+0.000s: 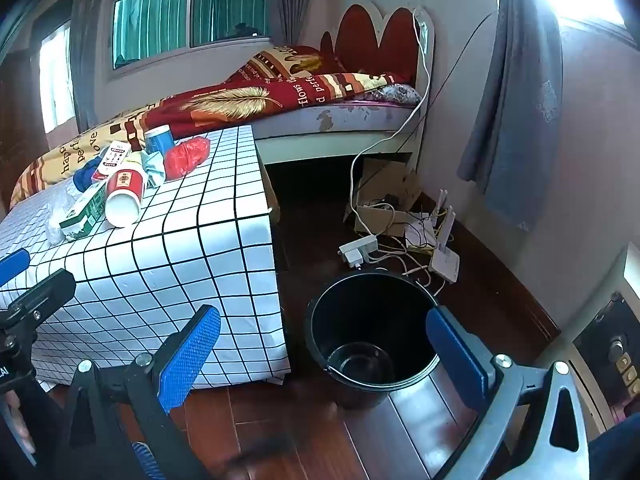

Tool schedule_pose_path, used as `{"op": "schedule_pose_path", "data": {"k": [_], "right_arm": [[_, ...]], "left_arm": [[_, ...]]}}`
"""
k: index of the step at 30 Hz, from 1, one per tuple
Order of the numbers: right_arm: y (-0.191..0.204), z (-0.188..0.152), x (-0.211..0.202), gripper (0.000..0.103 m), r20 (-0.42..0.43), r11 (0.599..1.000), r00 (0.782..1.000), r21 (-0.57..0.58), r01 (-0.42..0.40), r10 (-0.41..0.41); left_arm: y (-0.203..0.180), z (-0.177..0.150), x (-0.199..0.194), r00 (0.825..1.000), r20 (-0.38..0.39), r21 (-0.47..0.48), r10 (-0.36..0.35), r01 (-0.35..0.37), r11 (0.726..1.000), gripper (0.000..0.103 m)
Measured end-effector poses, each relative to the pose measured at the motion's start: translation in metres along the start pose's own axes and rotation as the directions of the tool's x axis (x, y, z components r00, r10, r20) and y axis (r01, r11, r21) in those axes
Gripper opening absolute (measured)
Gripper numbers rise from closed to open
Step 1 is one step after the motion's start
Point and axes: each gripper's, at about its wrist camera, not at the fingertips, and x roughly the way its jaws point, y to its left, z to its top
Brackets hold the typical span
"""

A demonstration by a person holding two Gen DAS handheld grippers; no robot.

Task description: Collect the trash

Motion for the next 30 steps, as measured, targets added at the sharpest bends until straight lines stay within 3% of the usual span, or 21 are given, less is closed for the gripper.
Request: {"op": "schedule_pose_path", "data": {"k": [16,18,30], "right_arm": [[-0.003,0.002,0.001,0.103,-0.009,1.000,1.000,0.002,0.003,-0.003],[0.000,-0.001,0.003,0.103,-0.010,1.000,1.000,0.002,0.003,-0.003],[0.000,-0.001,0.002,0.103,-0.010,1.000,1.000,0.004,0.003,-0.003]], "left_arm": [[-0.012,-0.007,-0.011,1.000,-0.009,-0.004,0.001,-0.001,1.000,0.103],[-0.001,-0.004,0.004,1.000,-0.024,-0.007,-0.009,0.009,1.000,0.103],[-0.001,-0.006,0.006,1.000,-0.027,-0.008,-0.009,0.009,1.000,0.103]]}}
